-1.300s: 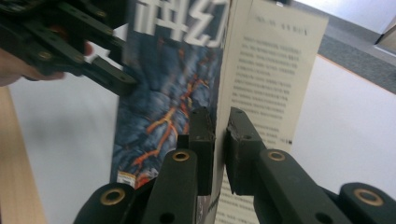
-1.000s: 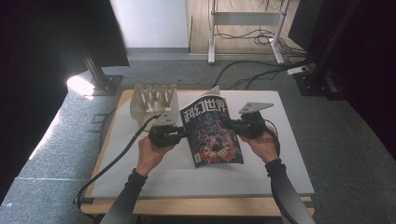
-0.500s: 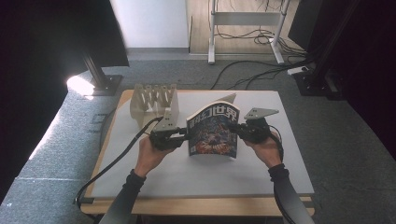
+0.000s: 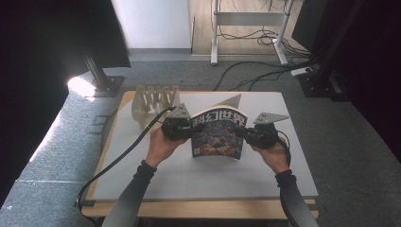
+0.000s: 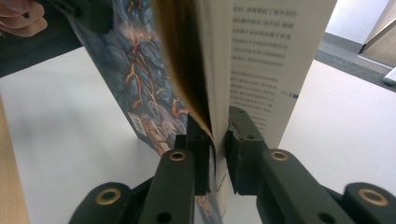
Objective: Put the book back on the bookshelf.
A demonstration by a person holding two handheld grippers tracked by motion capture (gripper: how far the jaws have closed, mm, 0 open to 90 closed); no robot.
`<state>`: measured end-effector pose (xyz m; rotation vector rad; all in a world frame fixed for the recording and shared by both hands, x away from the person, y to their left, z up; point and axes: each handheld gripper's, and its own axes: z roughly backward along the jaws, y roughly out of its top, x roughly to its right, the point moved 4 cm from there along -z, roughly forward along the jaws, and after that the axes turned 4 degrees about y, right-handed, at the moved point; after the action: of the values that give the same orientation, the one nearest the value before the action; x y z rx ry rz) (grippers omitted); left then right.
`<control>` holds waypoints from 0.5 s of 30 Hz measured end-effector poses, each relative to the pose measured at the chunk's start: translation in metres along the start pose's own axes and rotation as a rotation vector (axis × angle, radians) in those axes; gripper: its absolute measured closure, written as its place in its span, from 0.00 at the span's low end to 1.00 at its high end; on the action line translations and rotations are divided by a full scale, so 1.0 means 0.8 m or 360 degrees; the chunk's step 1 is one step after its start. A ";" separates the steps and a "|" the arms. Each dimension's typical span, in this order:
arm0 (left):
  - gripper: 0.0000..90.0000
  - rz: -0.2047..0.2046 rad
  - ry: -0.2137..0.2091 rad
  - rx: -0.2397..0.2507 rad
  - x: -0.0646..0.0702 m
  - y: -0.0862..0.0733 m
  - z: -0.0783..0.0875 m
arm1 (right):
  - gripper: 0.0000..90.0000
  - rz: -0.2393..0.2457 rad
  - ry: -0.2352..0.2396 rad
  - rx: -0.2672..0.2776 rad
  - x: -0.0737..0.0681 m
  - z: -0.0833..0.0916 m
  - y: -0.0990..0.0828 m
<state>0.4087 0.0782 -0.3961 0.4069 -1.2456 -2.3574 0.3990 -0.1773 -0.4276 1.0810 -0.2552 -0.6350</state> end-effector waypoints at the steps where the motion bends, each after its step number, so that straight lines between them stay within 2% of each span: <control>1: 0.90 0.0000 0.0000 0.0000 0.000 0.000 0.000 | 0.87 0.0000 0.0000 0.0000 0.000 0.000 0.000; 6: 0.92 -0.0060 0.0043 0.0011 0.000 0.000 0.004 | 0.79 -0.0014 -0.0030 0.0004 0.004 0.005 -0.004; 7: 0.92 -0.0051 0.0033 0.0011 -0.001 0.001 0.007 | 0.77 -0.0022 -0.0055 0.0006 0.006 0.007 -0.006; 8: 0.92 -0.0043 0.0020 0.0011 -0.003 0.001 0.009 | 0.70 -0.0040 -0.0115 -0.0009 0.012 0.011 -0.012; 10: 0.92 -0.0034 0.0019 0.0014 -0.003 0.000 0.010 | 0.67 -0.0053 -0.0123 -0.0007 0.014 0.013 -0.014; 13: 0.92 -0.0014 0.0018 0.0015 -0.005 -0.001 0.013 | 0.57 -0.0112 -0.0157 -0.0008 0.023 0.018 -0.026; 15: 0.92 0.0015 -0.0016 0.0031 -0.008 -0.002 0.018 | 0.51 -0.0133 -0.0182 -0.0018 0.027 0.019 -0.034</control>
<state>0.4070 0.0924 -0.3890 0.3950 -1.2732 -2.3439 0.3987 -0.2100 -0.4464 1.0499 -0.3059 -0.7736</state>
